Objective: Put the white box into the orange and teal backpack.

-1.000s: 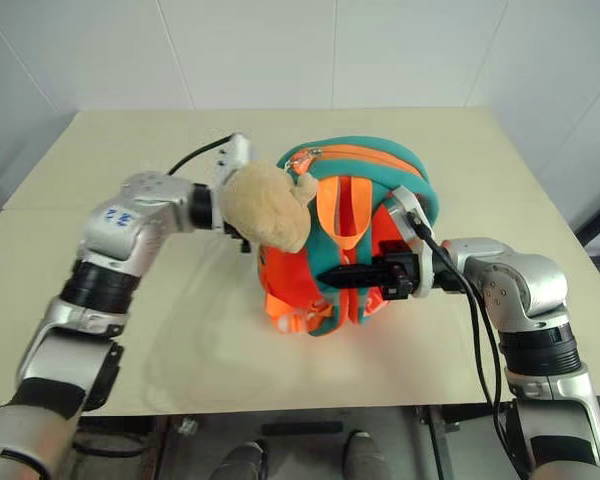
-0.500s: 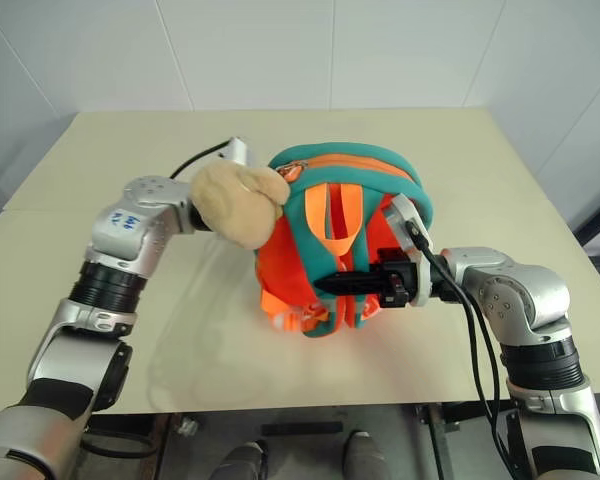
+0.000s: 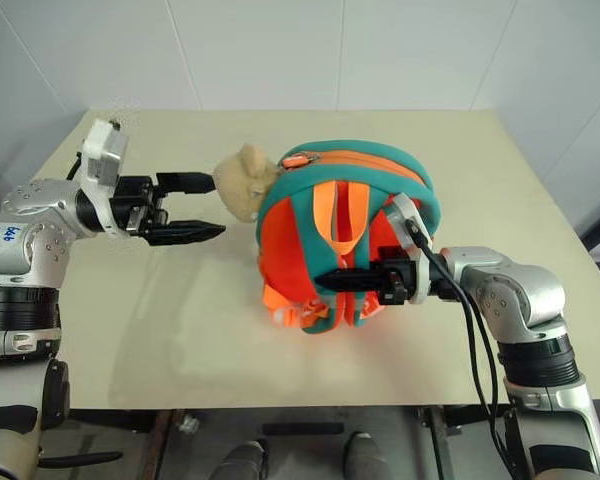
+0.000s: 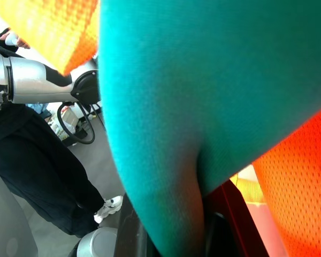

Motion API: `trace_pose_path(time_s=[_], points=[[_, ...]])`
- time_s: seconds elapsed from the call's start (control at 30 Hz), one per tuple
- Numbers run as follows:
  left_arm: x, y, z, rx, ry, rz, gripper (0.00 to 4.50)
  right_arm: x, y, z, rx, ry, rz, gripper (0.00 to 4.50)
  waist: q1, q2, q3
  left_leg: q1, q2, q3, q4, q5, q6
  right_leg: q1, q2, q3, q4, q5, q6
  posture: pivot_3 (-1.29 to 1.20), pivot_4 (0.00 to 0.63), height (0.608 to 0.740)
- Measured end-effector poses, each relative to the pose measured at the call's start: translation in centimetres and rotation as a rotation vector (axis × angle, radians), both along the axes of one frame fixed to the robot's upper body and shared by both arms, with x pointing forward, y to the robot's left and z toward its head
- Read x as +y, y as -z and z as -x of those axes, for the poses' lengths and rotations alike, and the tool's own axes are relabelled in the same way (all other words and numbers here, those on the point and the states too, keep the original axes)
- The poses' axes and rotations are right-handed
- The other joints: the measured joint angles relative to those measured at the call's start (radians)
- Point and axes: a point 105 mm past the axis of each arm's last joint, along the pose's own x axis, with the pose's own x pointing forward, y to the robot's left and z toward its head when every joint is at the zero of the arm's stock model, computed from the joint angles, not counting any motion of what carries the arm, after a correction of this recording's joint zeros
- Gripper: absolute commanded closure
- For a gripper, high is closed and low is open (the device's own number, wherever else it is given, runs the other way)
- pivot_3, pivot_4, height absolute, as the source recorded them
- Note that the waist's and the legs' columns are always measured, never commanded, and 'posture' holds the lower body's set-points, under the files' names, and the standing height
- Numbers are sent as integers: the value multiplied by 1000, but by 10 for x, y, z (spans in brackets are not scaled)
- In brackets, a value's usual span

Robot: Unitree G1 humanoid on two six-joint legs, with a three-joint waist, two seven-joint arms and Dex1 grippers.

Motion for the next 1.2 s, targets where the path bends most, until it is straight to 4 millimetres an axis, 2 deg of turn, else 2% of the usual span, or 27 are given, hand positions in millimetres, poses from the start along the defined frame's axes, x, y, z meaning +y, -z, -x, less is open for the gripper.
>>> trace_pose_path(time_s=[0.1,0.23,0.33,0.57,0.7,0.83,0.93,1.03,1.2], points=[[-10,-1,-6,-31,-28,75,29,2,1,-2,-1,-2,1,4500,-4,0,0,1,0,0,0,1,-1,0,0,0,2,0,0,0,150,740],[-13,-5,-7,-30,-42,137,29,2,1,-2,-4,-5,3,4500,-5,0,0,1,0,0,0,1,-1,0,0,0,3,0,0,0,150,740],[-14,0,-6,-12,-40,129,575,3,1,-2,-5,-4,3,4500,-3,0,0,1,0,0,0,1,-1,0,0,0,2,0,0,0,150,740],[-19,6,-8,-40,-42,81,2556,4,2,-3,-3,-2,-2,4500,-3,0,0,1,0,0,0,1,-1,0,0,0,2,0,0,0,150,740],[-12,2,-10,-79,-66,22,3510,3,5,-2,3,5,0,4500,-4,0,0,1,0,0,0,1,-1,0,0,0,2,0,0,0,150,740],[8,-12,-15,-118,-126,-41,3510,4,8,-2,8,16,1,4500,-6,0,0,2,0,1,0,1,-1,0,0,0,3,0,-1,0,150,740],[26,-11,-18,-119,-168,-123,3510,5,8,-1,2,21,4,4500,-7,0,0,2,0,1,0,1,-1,0,0,0,2,0,-1,0,150,740],[44,6,-23,-94,-207,-272,3510,3,11,-1,7,40,1,4500,-6,0,0,2,0,1,-1,1,-1,0,0,0,2,0,-1,0,150,740],[55,46,-34,-16,-231,-401,3510,4,12,2,1,54,-3,4500,-2,0,0,2,0,0,0,1,-1,0,0,0,3,0,-1,0,150,740]])
